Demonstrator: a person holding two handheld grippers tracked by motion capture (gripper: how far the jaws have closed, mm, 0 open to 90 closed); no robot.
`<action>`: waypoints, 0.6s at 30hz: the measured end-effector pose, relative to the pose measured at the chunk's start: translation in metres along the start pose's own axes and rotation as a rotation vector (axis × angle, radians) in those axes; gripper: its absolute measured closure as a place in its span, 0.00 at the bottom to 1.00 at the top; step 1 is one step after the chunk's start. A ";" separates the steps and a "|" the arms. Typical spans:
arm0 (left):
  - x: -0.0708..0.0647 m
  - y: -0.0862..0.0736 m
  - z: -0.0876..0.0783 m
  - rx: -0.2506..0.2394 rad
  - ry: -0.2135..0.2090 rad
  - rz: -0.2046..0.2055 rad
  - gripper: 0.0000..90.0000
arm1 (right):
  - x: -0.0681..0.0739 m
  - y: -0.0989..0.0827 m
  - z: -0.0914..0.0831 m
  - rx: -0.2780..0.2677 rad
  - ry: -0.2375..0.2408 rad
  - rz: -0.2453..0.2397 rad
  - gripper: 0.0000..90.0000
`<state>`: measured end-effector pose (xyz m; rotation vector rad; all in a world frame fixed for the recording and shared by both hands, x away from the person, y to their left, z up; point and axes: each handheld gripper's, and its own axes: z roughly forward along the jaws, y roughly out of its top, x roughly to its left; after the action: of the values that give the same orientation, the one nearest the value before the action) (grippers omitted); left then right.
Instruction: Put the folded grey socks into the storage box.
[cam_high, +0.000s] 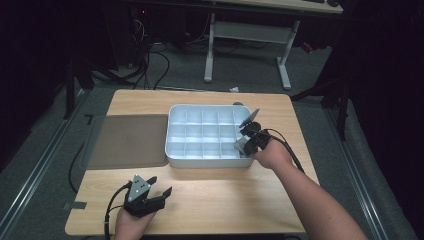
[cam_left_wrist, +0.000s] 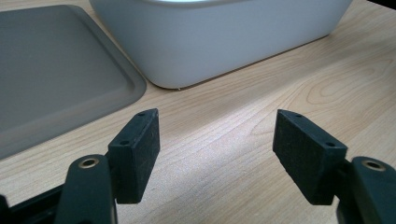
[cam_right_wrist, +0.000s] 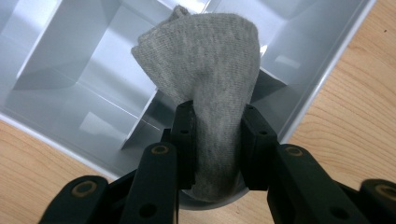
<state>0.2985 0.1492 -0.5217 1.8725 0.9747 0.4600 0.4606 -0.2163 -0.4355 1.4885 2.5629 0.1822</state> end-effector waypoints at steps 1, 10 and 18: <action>0.000 0.000 0.000 -0.001 0.001 -0.001 0.36 | 0.000 0.000 0.000 0.000 0.000 0.000 0.79; 0.000 -0.001 0.001 0.004 -0.001 -0.001 0.36 | 0.002 0.003 0.007 0.039 -0.003 -0.031 0.80; 0.000 -0.001 0.001 0.004 -0.001 0.001 0.36 | 0.002 0.006 0.010 0.066 -0.008 -0.054 0.80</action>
<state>0.2988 0.1483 -0.5229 1.8771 0.9749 0.4584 0.4668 -0.2114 -0.4443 1.4364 2.6237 0.0859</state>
